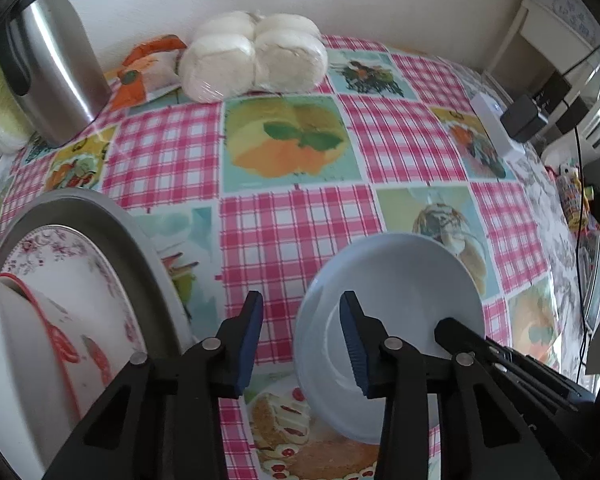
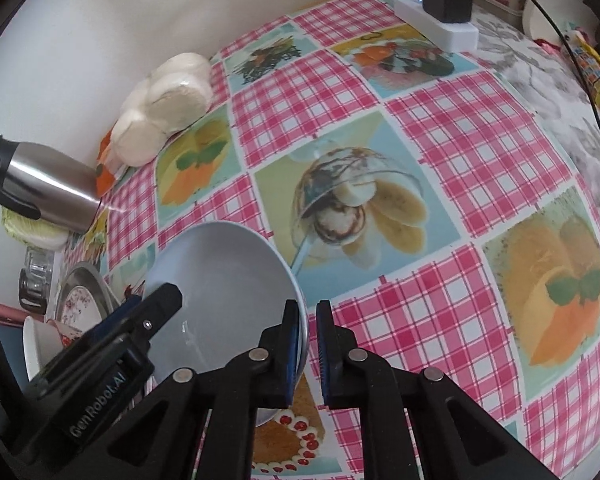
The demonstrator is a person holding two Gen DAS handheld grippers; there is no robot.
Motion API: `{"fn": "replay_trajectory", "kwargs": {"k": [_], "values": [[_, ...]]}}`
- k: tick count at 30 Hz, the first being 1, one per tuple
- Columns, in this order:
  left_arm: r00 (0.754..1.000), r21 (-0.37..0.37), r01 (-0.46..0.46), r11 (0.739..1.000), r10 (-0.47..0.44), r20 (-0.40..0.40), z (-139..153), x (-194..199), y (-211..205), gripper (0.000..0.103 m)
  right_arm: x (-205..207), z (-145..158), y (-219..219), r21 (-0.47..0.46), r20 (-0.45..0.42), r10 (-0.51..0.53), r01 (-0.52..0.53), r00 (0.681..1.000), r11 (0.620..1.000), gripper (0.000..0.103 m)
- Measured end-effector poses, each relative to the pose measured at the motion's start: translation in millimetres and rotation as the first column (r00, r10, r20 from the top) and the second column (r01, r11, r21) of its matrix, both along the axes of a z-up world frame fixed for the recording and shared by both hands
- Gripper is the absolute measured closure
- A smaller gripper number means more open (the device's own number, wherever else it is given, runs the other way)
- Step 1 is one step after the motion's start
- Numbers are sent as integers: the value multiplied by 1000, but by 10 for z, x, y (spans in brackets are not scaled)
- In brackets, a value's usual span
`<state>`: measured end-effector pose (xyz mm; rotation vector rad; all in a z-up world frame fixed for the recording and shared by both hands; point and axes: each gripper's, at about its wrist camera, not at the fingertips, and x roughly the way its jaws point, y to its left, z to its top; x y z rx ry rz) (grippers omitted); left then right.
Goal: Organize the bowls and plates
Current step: 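Lift the pale round bowl and carry it over the steel basin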
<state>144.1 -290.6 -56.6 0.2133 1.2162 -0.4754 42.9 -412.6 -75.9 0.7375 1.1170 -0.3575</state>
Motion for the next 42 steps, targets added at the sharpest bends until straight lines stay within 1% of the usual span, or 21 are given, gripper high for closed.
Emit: {"fn": "replay_trajectory", "kwargs": {"k": [8, 15, 17, 19, 23, 26, 30, 34, 38, 42], "values": [[999, 22, 27, 999, -26, -33, -162, -65, -86, 72, -24, -46, -31, 45, 15, -15, 14, 1000, 999, 93], [999, -9, 19, 1000, -20, -31, -176, -65, -67, 73, 2, -63, 2, 41, 22, -11, 10, 1000, 999, 93], [999, -27, 14, 1000, -15, -36, -178, -61, -44, 74, 11, -96, 5, 66, 31, -11, 9, 999, 998, 92], [999, -35, 8, 999, -10, -34, -174, -58, -34, 75, 10, -103, 11, 69, 33, -13, 10, 999, 998, 92], [999, -68, -20, 997, 17, -52, -159, -39, 11, 81, 15, -87, 26, 57, 27, -10, 8, 1000, 998, 92], [999, -76, -15, 997, 12, -42, -108, -57, 18, 81, 10, -76, 23, 55, 28, -10, 9, 1000, 998, 92], [1000, -91, -10, 996, 8, -16, 18, -73, 3, 81, -6, -8, 17, 47, 39, -10, 8, 999, 999, 92], [1000, -129, -5, 992, 7, 17, 238, -76, 36, 81, -32, 179, 11, 26, 77, -14, 12, 997, 1000, 92], [997, -172, 3, 985, 11, 82, 596, -119, 89, 81, -80, 493, 33, 4, 140, -19, 18, 990, 1000, 92], [992, -209, 8, 978, 18, 122, 875, -145, 174, 81, -129, 801, 102, -26, 194, -18, 23, 981, 999, 92]]}}
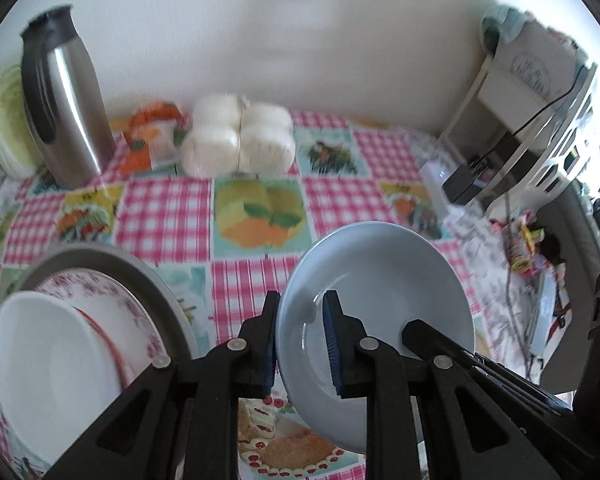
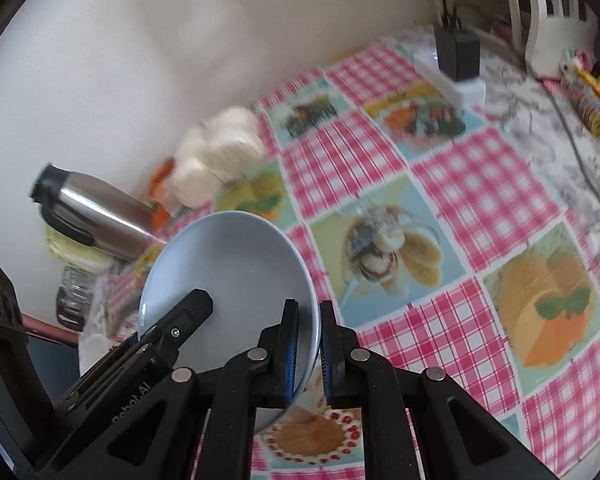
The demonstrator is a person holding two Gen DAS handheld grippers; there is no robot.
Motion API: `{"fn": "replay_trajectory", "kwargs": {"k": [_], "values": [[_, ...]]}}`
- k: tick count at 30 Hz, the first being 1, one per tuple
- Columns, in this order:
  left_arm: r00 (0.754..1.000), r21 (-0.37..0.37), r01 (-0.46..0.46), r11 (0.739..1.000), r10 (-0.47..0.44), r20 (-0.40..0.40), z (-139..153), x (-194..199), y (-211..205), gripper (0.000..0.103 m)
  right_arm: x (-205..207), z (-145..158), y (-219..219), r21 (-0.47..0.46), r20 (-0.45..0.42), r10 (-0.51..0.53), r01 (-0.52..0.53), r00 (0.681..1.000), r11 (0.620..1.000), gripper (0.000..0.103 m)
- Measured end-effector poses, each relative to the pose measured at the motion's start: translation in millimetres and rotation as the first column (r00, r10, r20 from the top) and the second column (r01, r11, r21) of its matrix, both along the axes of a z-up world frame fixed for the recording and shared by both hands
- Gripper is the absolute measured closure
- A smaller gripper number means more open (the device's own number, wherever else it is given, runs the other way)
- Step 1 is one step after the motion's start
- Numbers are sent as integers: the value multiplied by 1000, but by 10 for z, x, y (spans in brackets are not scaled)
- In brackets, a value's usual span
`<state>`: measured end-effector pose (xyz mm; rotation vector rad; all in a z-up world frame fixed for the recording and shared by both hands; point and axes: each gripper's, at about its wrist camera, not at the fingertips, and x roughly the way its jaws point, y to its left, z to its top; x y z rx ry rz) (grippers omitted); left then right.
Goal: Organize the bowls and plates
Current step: 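Lift the pale round bowl and carry it over the steel basin, then lower the pale round bowl onto the stack in the basin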
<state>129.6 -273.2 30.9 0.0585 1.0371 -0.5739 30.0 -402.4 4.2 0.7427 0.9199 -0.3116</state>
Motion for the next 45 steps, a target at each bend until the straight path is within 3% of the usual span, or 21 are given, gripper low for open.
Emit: {"fn": "replay_trajectory", "kwargs": {"k": [8, 18, 28, 38, 45], "values": [[999, -76, -27, 997, 29, 35, 337, -48, 292, 81, -43, 470, 219, -63, 73, 17, -13, 997, 998, 92], [991, -139, -125, 982, 131, 29, 414, -98, 807, 81, 80, 603, 573, -86, 93, 91, -83, 991, 993, 92], [976, -178, -217, 960, 218, -17, 375, 0, 1397, 81, 304, 616, 1067, -112, 81, 183, -173, 980, 978, 92], [946, -190, -325, 927, 315, -82, 201, 169, 1985, 81, 574, 502, 1601, -123, 48, 281, -274, 958, 954, 91], [932, -183, -355, 917, 333, -145, 13, 263, 2144, 81, 719, 335, 1827, -127, -7, 327, -325, 945, 937, 90]]}}
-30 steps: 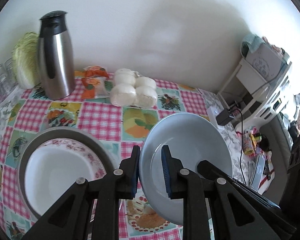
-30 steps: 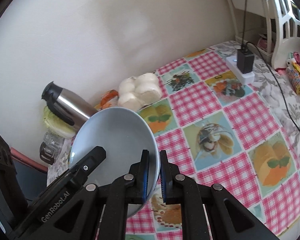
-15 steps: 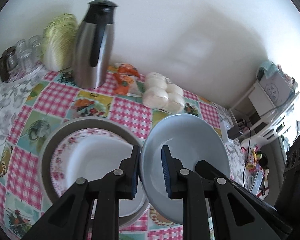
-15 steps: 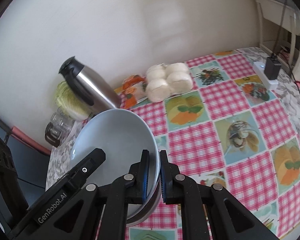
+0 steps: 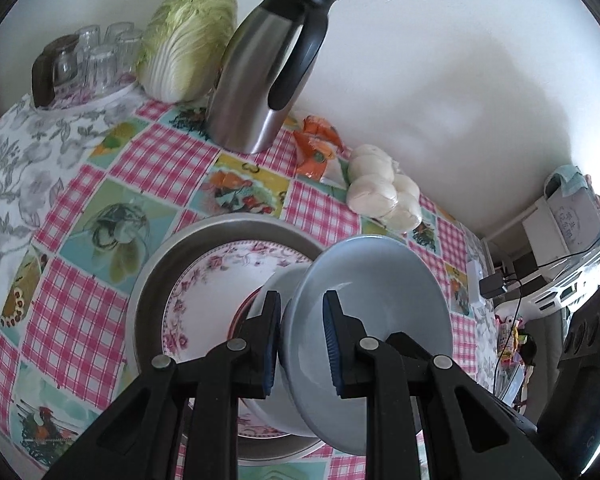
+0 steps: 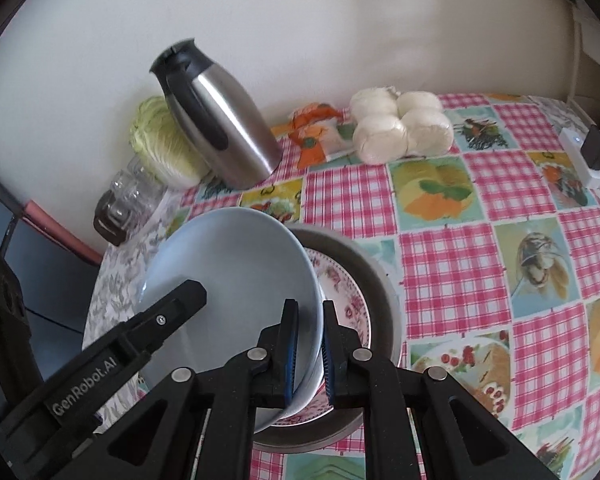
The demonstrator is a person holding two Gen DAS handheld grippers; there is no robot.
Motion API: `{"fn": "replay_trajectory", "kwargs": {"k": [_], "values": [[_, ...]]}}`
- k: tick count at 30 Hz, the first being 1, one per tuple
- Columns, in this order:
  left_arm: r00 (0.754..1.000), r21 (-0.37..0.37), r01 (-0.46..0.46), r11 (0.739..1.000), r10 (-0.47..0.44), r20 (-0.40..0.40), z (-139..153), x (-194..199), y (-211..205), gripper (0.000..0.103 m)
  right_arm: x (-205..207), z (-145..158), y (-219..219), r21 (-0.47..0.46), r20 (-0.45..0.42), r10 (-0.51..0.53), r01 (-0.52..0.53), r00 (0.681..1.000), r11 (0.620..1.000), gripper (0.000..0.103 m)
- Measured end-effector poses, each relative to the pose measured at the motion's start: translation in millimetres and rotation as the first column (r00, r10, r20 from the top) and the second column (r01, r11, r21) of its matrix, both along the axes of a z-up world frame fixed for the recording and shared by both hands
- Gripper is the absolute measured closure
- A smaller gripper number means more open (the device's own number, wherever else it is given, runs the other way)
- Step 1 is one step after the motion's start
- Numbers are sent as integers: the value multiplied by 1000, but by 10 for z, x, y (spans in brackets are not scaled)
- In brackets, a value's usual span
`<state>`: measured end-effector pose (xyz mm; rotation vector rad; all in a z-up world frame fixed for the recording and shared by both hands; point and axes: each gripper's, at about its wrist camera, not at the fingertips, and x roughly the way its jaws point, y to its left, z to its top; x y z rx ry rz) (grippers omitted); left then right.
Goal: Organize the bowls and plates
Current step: 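Lower the pale round bowl onto the stack in the basin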
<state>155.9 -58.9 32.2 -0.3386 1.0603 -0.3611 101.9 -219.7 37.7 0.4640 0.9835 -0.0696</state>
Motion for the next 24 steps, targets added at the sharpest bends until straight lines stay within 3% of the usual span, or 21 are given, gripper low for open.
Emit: {"fn": "replay_trajectory", "kwargs": {"k": [9, 15, 20, 23, 24], "values": [[1000, -7, -3, 1000, 3, -8, -14, -1, 8, 81, 27, -52, 17, -47, -36, -4, 2, 999, 999, 89], [1000, 51, -28, 998, 27, 13, 25, -14, 39, 81, 12, -17, 43, -66, -30, 9, -11, 1000, 998, 89], [999, 43, -31, 999, 30, 29, 97, -39, 78, 81, -23, 30, 91, -86, -16, 15, -16, 1000, 996, 89], [998, 44, -34, 998, 32, 45, 169, -71, 88, 78, -50, 45, 106, -94, -13, 19, -21, 1000, 995, 89], [998, 49, -35, 998, 32, 49, 183, -83, 86, 68, -66, 46, 110, -97, -13, 21, -22, 1000, 995, 89]]}}
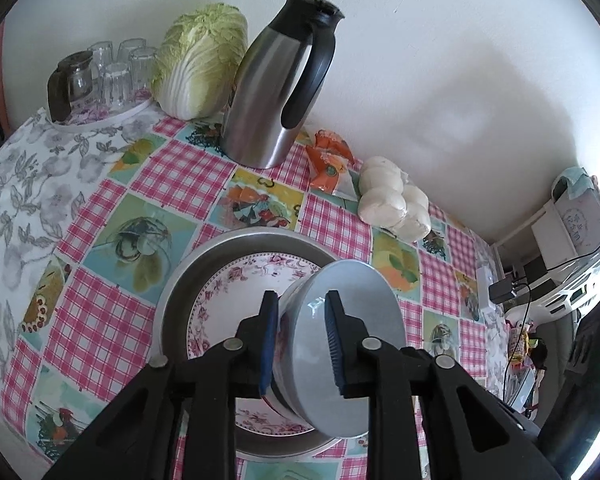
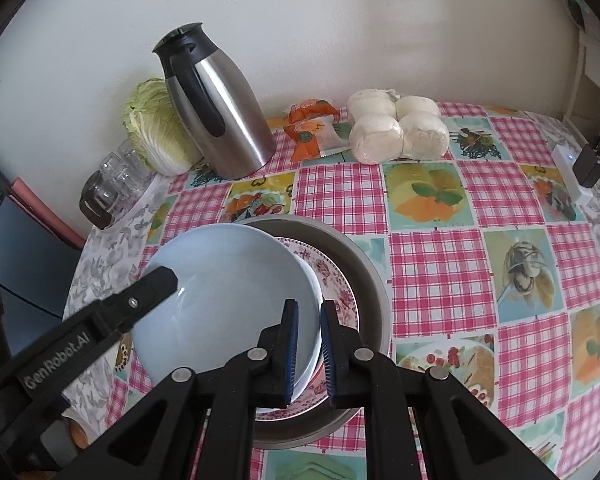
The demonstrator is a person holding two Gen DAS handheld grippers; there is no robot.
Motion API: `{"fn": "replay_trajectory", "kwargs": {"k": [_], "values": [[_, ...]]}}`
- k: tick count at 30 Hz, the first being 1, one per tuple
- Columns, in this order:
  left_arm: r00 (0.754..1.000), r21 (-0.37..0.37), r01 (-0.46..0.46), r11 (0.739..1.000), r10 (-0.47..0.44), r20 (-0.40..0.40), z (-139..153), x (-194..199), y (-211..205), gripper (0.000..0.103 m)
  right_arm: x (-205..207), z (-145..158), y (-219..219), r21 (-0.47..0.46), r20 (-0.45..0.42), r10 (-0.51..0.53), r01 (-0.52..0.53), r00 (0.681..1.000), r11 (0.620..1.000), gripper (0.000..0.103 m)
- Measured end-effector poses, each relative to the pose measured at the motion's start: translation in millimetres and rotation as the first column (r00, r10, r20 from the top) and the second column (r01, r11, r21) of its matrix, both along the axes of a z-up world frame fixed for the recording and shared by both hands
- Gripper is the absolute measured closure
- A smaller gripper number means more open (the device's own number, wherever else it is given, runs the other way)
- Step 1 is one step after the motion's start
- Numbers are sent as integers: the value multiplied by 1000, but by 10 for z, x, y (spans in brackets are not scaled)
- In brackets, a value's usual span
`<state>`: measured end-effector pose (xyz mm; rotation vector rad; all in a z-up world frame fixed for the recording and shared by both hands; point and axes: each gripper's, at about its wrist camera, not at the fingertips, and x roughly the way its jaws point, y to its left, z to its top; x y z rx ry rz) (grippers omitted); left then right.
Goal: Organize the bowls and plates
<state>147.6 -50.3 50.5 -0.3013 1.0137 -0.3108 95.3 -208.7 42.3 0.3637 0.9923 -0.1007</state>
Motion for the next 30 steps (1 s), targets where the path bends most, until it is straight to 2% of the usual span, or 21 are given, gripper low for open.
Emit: {"fn": "replay_trajectory", "kwargs": {"k": [1, 2, 3, 4, 5, 9, 13, 15, 18, 22, 24, 30], "values": [[1000, 11, -4, 1000, 4, 5, 14, -22, 5, 61, -19, -2, 3, -5, -1, 0, 0, 1000, 1000, 89], [1000, 19, -10, 1000, 10, 9, 21, -42, 9, 51, -34, -4, 2, -11, -2, -1, 1, 1000, 1000, 83], [1000, 29, -17, 999, 17, 12, 26, -66, 22, 47, -55, -10, -1, -15, -4, -4, 4, 1000, 1000, 67], [1000, 35, -24, 999, 24, 11, 26, -89, 42, 46, -78, -14, -2, -21, -5, -10, 10, 1000, 1000, 56], [999, 38, -31, 999, 30, 11, 22, -111, 67, 44, -93, -9, -9, -27, -3, -13, 13, 1000, 1000, 39], [998, 80, -65, 995, 64, 16, 0, -190, 161, 28, -188, 51, -3, -64, 20, -14, 15, 1000, 998, 31], [996, 134, -90, 987, 87, 29, -42, -284, 245, 23, -284, 73, 6, -91, 37, -13, 16, 999, 996, 18], [996, 148, -89, 985, 84, 37, -71, -338, 285, 13, -333, 71, 12, -108, 44, -11, 16, 999, 994, 11], [996, 160, -83, 984, 75, 57, -83, -432, 329, 10, -404, 63, 14, -131, 53, -12, 19, 999, 991, 0], [994, 192, -74, 979, 57, 93, -95, -585, 373, 10, -518, 45, 49, -161, 72, 3, 9, 997, 987, 0], [994, 212, -69, 975, 48, 103, -127, -645, 390, 5, -576, 30, 70, -166, 81, 14, -1, 997, 986, 0], [994, 336, -49, 941, 13, 107, -291, -797, 395, 4, -727, -61, 131, -179, 77, 30, -16, 997, 984, 0]]}}
